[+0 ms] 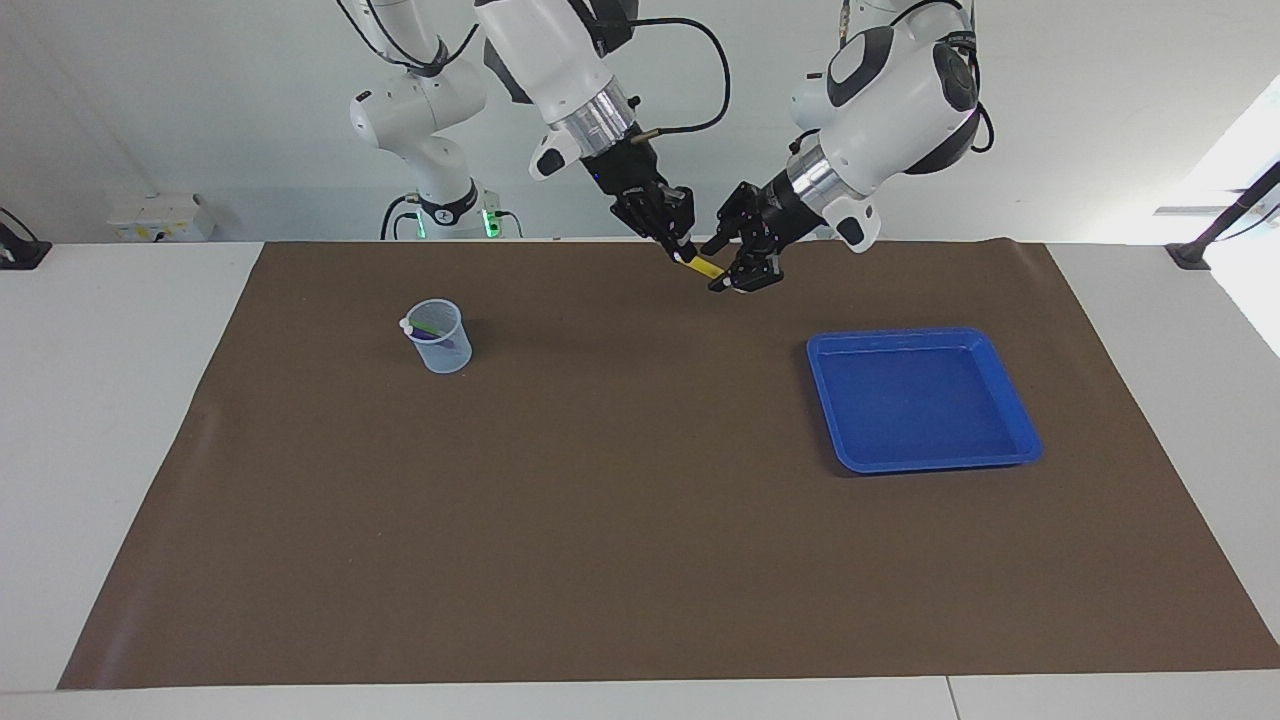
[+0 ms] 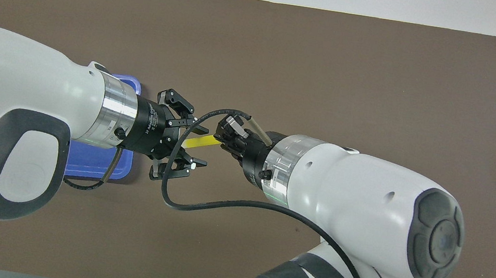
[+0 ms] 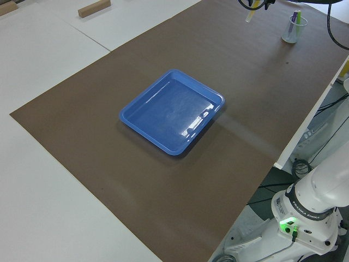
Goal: Right arm passes pens to left for tray arrangement
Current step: 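Close the left gripper on the yellow pen held by the right gripper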
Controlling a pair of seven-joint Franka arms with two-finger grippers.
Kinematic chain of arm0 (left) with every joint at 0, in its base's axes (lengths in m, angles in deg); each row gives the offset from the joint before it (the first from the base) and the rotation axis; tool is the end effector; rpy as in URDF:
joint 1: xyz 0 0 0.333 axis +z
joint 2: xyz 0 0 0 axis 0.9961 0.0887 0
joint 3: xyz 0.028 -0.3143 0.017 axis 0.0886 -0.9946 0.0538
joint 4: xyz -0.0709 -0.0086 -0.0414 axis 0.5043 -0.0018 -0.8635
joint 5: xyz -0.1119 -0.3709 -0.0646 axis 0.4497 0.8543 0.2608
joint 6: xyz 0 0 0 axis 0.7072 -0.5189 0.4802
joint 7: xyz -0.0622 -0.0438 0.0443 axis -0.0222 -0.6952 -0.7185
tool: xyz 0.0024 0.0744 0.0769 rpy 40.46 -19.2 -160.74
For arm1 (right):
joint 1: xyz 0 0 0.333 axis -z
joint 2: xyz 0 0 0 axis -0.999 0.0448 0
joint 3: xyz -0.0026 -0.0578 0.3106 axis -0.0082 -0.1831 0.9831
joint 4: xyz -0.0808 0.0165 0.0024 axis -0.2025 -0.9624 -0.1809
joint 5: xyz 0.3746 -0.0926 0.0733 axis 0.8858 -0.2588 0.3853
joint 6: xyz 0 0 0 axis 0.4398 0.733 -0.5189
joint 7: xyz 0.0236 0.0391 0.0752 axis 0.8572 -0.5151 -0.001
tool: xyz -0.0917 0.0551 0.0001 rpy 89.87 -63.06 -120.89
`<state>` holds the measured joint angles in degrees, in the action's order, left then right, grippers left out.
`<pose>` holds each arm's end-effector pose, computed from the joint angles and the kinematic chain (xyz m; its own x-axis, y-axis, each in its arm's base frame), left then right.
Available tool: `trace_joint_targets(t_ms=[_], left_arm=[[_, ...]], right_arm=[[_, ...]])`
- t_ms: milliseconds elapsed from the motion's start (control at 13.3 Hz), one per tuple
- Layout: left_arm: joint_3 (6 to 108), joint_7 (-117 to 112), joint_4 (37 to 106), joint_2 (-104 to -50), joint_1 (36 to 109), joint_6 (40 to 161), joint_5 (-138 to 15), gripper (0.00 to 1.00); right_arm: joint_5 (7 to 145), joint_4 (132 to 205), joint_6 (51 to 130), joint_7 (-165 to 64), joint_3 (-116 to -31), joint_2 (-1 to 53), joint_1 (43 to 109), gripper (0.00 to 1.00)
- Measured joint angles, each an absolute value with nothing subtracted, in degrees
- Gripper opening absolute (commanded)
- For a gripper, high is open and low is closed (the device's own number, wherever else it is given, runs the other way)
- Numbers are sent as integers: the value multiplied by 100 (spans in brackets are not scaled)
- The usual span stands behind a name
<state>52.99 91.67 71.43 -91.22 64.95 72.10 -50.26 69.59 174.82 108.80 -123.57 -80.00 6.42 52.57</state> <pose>0.4731 -0.2885 0.5532 -0.1074 0.8313 -0.5453 0.9864 0.0205 -0.1630 0.4694 0.3437 0.5842 0.7620 -0.6244 -0.1716 -0.5949 -0.5702 -0.5666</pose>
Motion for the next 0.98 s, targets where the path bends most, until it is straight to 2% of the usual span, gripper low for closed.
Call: trace_joint_targets(t_ms=[226, 301, 376, 451, 527, 903, 978], left_arm=[[5311, 9167, 7193, -9169, 6491, 7222, -4969, 40], [5321, 9167, 7193, -9172, 6492, 7222, -4964, 32], [5331, 9166, 7193, -9173, 6495, 7239, -4964, 21], [5336, 9167, 7194, -9173, 6495, 7239, -4962, 4], [5343, 9166, 7194, -9174, 6498, 7257, -4962, 0], [5365, 9165, 7194, -9187, 6502, 7299, -4956, 0], [5364, 9165, 7194, -9190, 6502, 7302, -4956, 0]], right_arm=[[6960, 17484, 10880, -12357, -8000, 641, 5257, 0], [6960, 17484, 10879, -12357, -7999, 641, 5257, 0], [6960, 17490, 10877, -12357, -7997, 639, 5256, 0], [6960, 17490, 10880, -12357, -7996, 639, 5257, 0], [6960, 17496, 10871, -12357, -7995, 635, 5256, 0], [6965, 17505, 10877, -12357, -7989, 614, 5254, 0], [6965, 17504, 10878, -12357, -7989, 611, 5254, 15]])
